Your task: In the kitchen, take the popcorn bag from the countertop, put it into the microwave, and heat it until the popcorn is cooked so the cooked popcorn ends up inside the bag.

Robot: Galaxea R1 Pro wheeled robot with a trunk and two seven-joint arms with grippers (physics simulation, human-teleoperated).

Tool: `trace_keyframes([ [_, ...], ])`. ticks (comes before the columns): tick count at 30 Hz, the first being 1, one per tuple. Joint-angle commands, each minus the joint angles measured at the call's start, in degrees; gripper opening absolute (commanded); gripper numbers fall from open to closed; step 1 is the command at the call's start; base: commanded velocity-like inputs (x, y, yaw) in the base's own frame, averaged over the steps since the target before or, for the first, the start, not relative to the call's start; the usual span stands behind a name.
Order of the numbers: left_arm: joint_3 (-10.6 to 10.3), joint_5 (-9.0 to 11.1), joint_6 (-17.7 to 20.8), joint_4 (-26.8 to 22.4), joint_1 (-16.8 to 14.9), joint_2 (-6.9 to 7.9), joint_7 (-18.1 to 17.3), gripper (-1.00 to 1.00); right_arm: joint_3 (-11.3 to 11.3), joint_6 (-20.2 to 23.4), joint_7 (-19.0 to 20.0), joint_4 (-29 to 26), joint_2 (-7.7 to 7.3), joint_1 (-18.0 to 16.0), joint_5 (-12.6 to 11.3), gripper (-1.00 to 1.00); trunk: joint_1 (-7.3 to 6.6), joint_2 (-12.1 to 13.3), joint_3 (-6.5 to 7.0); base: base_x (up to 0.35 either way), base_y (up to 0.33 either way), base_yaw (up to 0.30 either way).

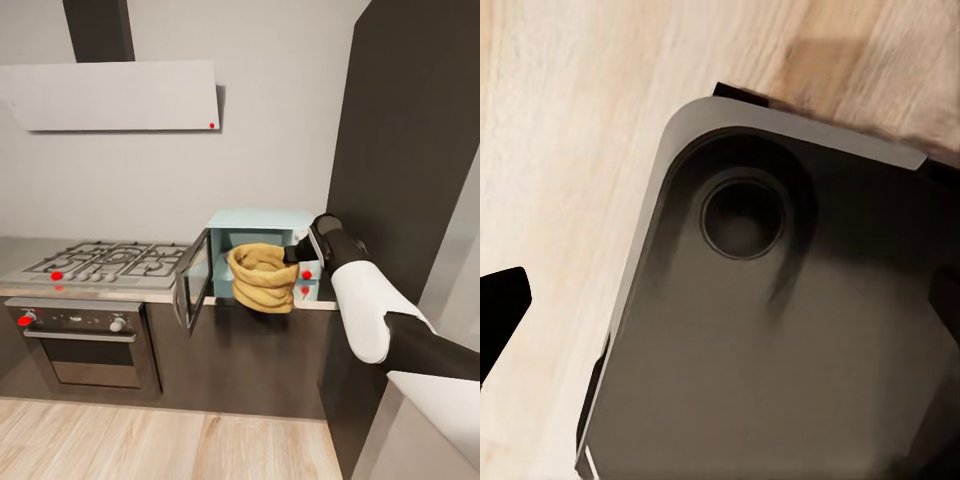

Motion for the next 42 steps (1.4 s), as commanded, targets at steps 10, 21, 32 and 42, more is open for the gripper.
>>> trace_keyframes([
  [10, -0.03, 0.23, -0.1, -0.03, -0.03, 0.0, 0.06, 1.0, -0.48, 0.14, 0.54, -0.14, 0.07, -0.05, 0.26, -1.0, 0.03, -0.03, -0.06, 0.253, 0.0, 0.0],
  [21, -0.01, 0.23, -0.1, -0.03, -0.02, 0.0, 0.06, 1.0, -3.23, 0.14, 0.53, -0.17, 0.0, -0.05, 0.28, -1.0, 0.03, -0.03, -0.06, 0.183, 0.0, 0.0],
  [32, -0.06, 0.14, -0.1, -0.13, -0.02, 0.0, 0.06, 1.0, -3.57, 0.14, -0.15, 0.49, 0.98, 0.04, 1.0, -1.0, 0.03, -0.03, -0.06, 0.116, 0.0, 0.0],
  [42, 0.03, 0.25, -0.11, -0.12, -0.01, 0.0, 0.05, 1.0, -3.63, 0.14, -0.16, 0.64, 1.79, 0.04, 0.44, -1.0, 0.03, -0.03, -0.06, 0.0, 0.07, 0.0],
])
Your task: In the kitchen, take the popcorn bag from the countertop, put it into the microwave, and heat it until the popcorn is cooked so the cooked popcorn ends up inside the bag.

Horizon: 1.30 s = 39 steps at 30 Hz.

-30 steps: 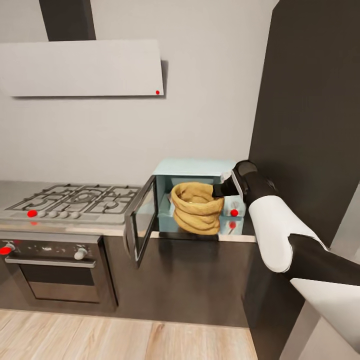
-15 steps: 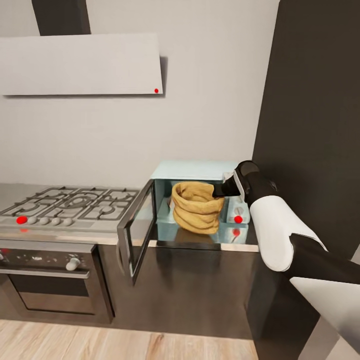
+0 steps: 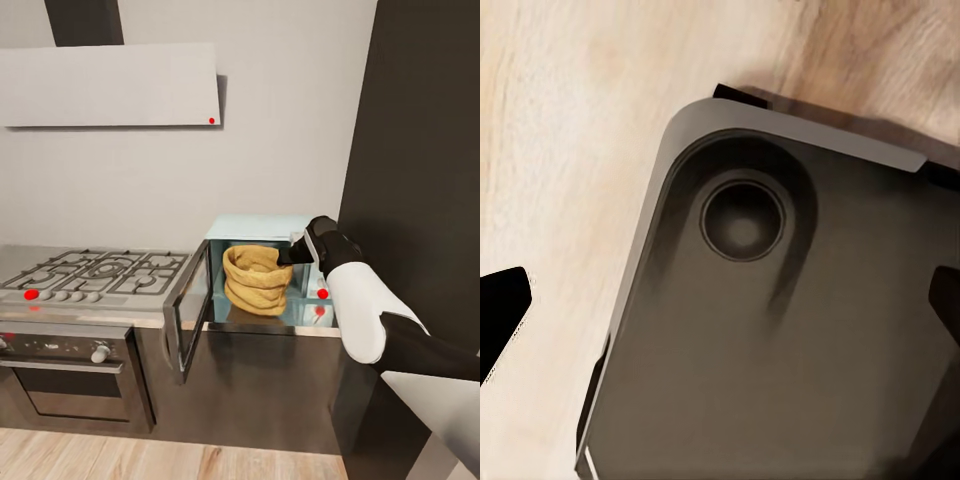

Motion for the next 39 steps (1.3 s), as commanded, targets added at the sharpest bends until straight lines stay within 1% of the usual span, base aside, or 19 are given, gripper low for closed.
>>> trace_keyframes([
  [1, -0.05, 0.21, -0.09, -0.03, 0.0, 0.0, -0.01, 1.0, -0.46, 0.15, 0.39, -0.07, 0.07, -0.06, 0.54, -1.0, 0.0, -0.03, -0.06, 0.0, 0.146, 0.0],
  [4, -0.05, 0.2, -0.09, -0.03, 0.02, 0.0, 0.01, 1.0, -0.47, 0.15, 0.18, -0.08, 0.03, -0.06, 0.54, -1.0, 0.0, -0.03, -0.06, 0.0, 0.048, 0.0],
  [7, -0.05, 0.2, -0.09, -0.03, 0.01, 0.0, 0.01, 1.0, -0.49, 0.15, -0.84, -0.08, 0.01, -0.06, 0.46, -1.0, 0.0, -0.03, -0.06, 0.0, 0.009, 0.0],
  [9, -0.07, 0.2, -0.09, -0.03, 0.01, 0.0, 0.01, 1.0, -0.95, 0.15, -1.51, -0.15, -0.02, -0.06, 0.4, -1.0, 0.0, -0.03, -0.06, 0.0, 0.002, 0.0],
  [10, -0.09, 0.2, -0.09, -0.03, 0.02, 0.0, 0.0, 1.0, -2.15, 0.15, -4.93, -0.33, -0.06, -0.06, 0.4, -1.0, 0.0, -0.03, -0.06, 0.0, 0.0, 0.0],
  [11, -0.1, 0.2, -0.09, -0.03, 0.0, 0.0, 0.01, 1.0, -3.52, 0.15, -5.81, -0.5, -0.13, -0.06, 0.43, -1.0, 0.0, -0.03, -0.06, 0.0, 0.0, 0.0],
  [13, -0.09, 0.19, -0.09, -0.03, -0.02, 0.0, 0.01, 1.0, -5.29, 0.15, -8.16, -0.64, -0.13, -0.06, 0.44, -1.0, 0.0, -0.03, -0.06, 0.0, 0.0, 0.0],
  [14, -0.08, 0.17, -0.13, -0.03, -0.01, 0.0, 0.01, 1.0, -5.81, 0.15, -9.43, -0.67, -0.05, -0.06, 0.45, -1.0, 0.0, -0.03, -0.06, 0.0, 0.0, 0.0],
  [16, -0.07, 0.18, -0.1, -0.03, 0.0, 0.0, 0.01, 1.0, -6.29, 0.15, -10.63, -0.69, 0.11, -0.06, 0.45, -1.0, 0.0, -0.03, -0.06, 0.0, 0.0, 0.0],
  [23, -0.05, 0.18, -0.09, -0.03, 0.0, 0.0, 0.01, 1.0, -6.5, 0.1, -10.96, -0.69, 0.23, -0.06, 0.45, -1.0, 0.0, -0.03, -0.06, 0.0, 0.004, 0.0],
  [28, -0.05, 0.2, -0.09, -0.03, 0.01, -0.03, 0.01, 1.0, -6.71, 0.09, -11.03, -0.69, 0.18, -0.06, 0.45, -1.0, 0.0, -0.03, -0.06, 0.0, 0.207, 0.0],
  [34, -0.05, 0.2, -0.09, -0.03, 0.0, -0.07, 0.01, 1.0, -7.01, 0.02, -11.1, -0.69, 0.18, -0.06, 0.43, -1.0, 0.0, -0.03, -0.06, 0.0, 0.039, 0.0],
  [35, -0.05, 0.18, -0.09, -0.03, -0.02, -0.08, 0.01, 1.0, -7.44, 0.01, -11.11, -0.69, 0.11, -0.06, 0.43, -1.0, 0.0, -0.03, -0.06, 0.0, 0.003, 0.0],
  [37, -0.05, 0.16, -0.09, -0.03, 0.01, -0.09, 0.01, 1.0, -9.55, 0.01, -11.59, -0.78, -0.11, -0.06, 0.45, -1.0, 0.0, -0.03, -0.06, 0.0, 0.001, 0.0],
  [38, -0.05, 0.15, -0.09, -0.03, 0.03, -0.09, 0.01, 1.0, -10.93, -0.08, -13.71, -0.9, -0.22, -0.06, 0.45, -1.0, 0.0, -0.03, -0.06, 0.0, 0.0, 0.0],
  [39, -0.05, 0.16, -0.09, -0.03, 0.03, -0.09, 0.01, 1.0, -11.31, -0.21, -14.93, -0.93, -0.2, -0.06, 0.45, -1.0, 0.0, -0.03, -0.06, 0.0, 0.0, 0.0],
])
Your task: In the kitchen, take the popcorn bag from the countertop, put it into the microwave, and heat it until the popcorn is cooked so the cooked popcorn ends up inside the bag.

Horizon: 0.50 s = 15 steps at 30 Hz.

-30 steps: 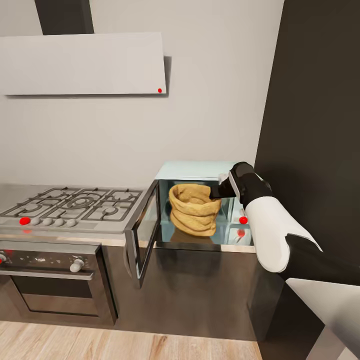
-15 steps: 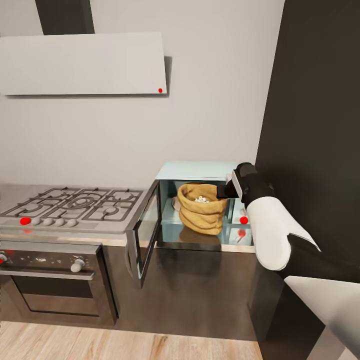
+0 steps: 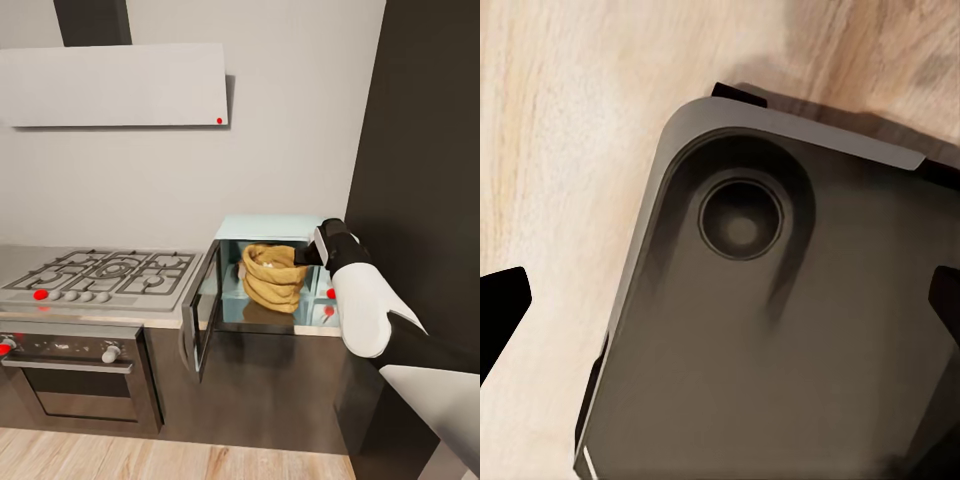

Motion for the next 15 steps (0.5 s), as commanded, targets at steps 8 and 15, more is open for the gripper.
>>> trace_keyframes([
  [8, -0.05, 0.19, -0.1, -0.04, -0.03, 0.0, 0.0, 1.0, -0.81, 0.02, -0.99, -1.44, 0.33, -0.05, 1.29, -1.0, 0.0, -0.03, -0.06, 0.0, 0.0, 0.0],
  [15, -0.05, 0.21, -0.1, -0.04, -0.03, 0.03, 0.0, 1.0, -0.81, 0.06, -0.99, -2.16, 0.71, -0.05, 1.29, -1.0, 0.0, -0.03, -0.06, 0.003, 0.002, 0.0],
])
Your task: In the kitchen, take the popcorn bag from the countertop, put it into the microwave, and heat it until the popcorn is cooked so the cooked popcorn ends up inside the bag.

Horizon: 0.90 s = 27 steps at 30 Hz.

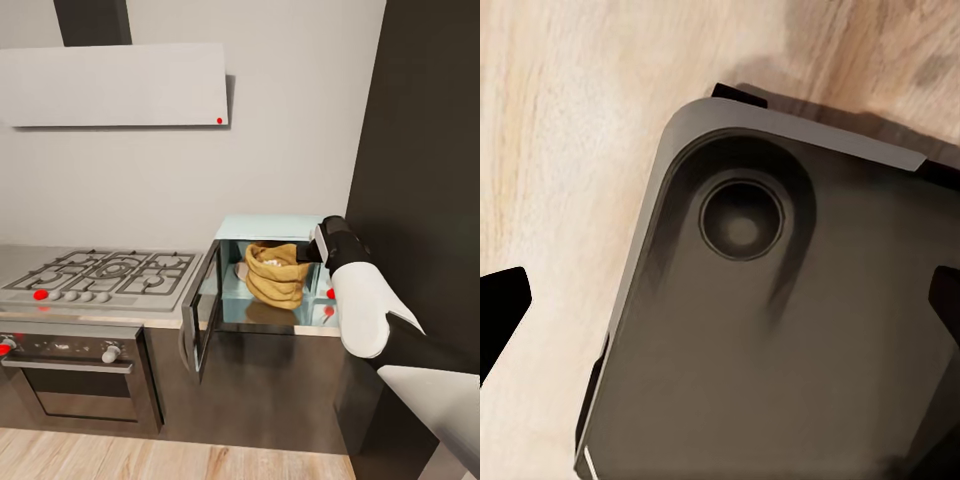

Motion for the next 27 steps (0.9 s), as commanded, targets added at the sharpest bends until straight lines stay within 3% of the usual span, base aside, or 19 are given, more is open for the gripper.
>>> trace_keyframes([
  [1, -0.05, 0.25, -0.11, -0.03, -0.01, 0.03, 0.0, 1.0, -0.42, 0.11, 0.33, -0.08, 0.38, -0.07, 0.56, -1.0, 0.0, -0.03, -0.06, 0.075, 0.065, 0.0],
  [13, -0.05, 0.28, -0.11, -0.03, 0.02, 0.04, 0.0, 1.0, -0.47, 0.18, 0.24, 0.53, 0.6, -0.07, 0.54, -1.0, 0.0, -0.03, -0.06, 0.124, 0.101, 0.0],
  [27, -0.01, 0.28, -0.11, -0.03, 0.0, 0.05, -0.02, 1.0, -0.77, 0.12, -2.13, 0.7, 0.06, -0.07, 0.48, -1.0, 0.0, -0.03, -0.06, 0.019, 0.004, 0.0],
])
